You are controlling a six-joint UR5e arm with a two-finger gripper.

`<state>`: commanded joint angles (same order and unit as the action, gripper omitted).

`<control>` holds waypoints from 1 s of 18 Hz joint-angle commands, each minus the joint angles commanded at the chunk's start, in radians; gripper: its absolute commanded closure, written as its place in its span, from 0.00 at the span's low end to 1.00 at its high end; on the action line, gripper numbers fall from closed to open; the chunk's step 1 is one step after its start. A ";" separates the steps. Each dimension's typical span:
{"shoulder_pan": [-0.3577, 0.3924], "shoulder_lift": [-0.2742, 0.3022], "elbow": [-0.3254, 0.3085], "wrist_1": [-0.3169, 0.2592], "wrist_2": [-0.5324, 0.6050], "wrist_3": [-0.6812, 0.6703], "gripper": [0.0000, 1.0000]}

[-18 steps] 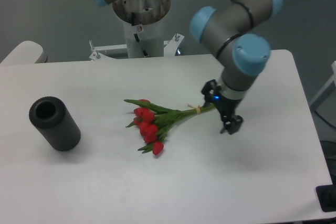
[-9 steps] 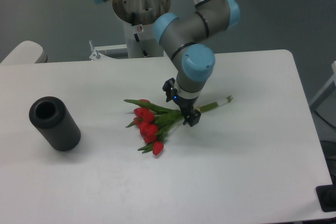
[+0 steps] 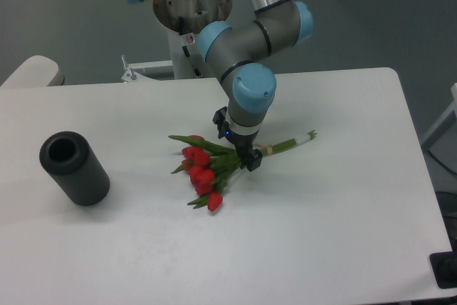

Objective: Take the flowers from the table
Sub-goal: 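Lower the gripper and close it around the tulip stems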

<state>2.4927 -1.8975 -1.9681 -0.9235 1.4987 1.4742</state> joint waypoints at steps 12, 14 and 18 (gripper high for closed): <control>-0.031 -0.031 -0.015 0.058 -0.005 -0.015 0.11; -0.031 -0.031 -0.011 0.061 -0.006 -0.014 0.33; -0.028 -0.031 0.000 0.063 -0.006 0.000 0.70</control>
<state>2.4651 -1.9282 -1.9681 -0.8606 1.4926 1.4741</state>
